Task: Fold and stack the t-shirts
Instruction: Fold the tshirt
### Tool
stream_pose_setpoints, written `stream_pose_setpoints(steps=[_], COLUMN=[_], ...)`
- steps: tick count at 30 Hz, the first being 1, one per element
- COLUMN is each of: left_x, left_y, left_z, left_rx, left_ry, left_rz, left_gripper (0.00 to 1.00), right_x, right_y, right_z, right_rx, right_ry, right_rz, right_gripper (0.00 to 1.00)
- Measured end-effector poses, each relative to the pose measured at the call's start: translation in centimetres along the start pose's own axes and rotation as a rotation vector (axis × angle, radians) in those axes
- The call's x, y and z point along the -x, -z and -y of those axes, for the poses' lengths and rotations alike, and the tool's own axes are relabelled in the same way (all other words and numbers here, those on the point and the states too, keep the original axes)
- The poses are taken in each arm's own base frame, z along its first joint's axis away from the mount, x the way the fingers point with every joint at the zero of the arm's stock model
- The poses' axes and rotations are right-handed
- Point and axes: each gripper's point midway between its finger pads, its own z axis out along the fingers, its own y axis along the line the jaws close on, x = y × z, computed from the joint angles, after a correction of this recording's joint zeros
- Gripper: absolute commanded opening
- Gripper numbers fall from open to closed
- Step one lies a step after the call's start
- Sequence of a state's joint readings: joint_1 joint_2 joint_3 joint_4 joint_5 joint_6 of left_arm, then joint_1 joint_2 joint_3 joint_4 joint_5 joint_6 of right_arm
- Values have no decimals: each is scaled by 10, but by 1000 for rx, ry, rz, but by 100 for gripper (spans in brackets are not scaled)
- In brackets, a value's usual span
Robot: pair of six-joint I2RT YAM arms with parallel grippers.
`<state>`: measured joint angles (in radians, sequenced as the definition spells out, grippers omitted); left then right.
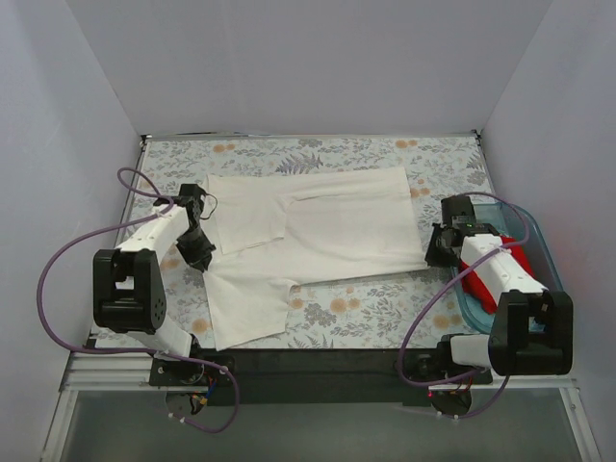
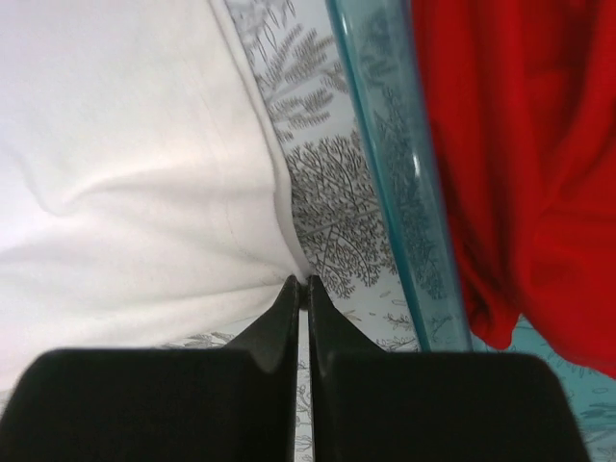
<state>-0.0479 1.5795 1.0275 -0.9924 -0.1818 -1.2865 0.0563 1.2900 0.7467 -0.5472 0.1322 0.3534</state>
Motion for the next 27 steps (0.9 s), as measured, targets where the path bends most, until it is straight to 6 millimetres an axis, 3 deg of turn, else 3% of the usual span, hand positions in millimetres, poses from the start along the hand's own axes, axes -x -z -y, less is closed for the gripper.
stream_pose_setpoints(steps=[5,10,16,27], left_x=[27,53,75,104], left_y=[22,34,26,18], left_z=[16,35,54,68], left_rx=[-55,-91,-90,-92], left_ry=[16,25,25,45], left_rz=[64,102,96,103], left_gripper=[0,0,0,0], right_x=[41,61,76,110], right_y=[13,9,-5,-24], right_z=[-15,-24,-31,-45], right_rx=[34,47,43,45], right_ry=[19,44,66,81], right_rz=[55,45,11,2], right_gripper=[1,1,1,1])
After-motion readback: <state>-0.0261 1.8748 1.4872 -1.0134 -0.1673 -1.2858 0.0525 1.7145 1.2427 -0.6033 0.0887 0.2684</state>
